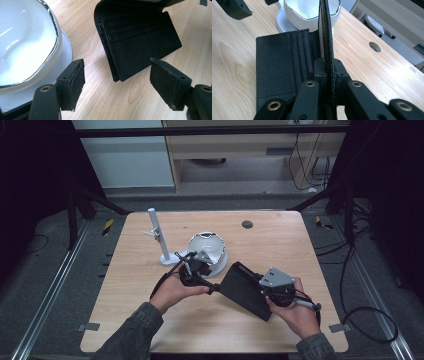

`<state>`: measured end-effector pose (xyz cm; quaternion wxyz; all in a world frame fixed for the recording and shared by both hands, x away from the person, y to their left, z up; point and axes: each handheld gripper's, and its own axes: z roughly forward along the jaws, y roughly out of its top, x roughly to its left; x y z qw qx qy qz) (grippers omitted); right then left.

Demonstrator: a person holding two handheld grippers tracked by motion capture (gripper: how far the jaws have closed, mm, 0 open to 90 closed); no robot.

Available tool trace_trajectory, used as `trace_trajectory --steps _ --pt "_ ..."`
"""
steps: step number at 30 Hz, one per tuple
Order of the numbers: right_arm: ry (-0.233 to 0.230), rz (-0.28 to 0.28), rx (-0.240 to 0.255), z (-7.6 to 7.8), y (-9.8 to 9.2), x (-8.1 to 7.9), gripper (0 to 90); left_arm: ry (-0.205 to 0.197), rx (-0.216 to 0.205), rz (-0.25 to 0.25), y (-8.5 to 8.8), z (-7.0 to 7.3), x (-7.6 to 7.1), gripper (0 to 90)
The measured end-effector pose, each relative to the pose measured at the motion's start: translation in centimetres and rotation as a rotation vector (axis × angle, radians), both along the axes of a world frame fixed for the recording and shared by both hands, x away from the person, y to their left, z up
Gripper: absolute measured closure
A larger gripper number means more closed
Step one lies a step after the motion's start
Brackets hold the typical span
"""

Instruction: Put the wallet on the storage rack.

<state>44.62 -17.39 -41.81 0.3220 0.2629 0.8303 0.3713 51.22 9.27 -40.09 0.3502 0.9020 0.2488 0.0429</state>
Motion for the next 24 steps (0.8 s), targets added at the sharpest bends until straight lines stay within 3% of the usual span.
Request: trace_trajectory --steps 24 --pt "-0.023 0.008 0.035 0.46 0.11 -0.15 84.4 0.015 -0.012 -0.027 -0.55 -0.46 0.5 22.5"
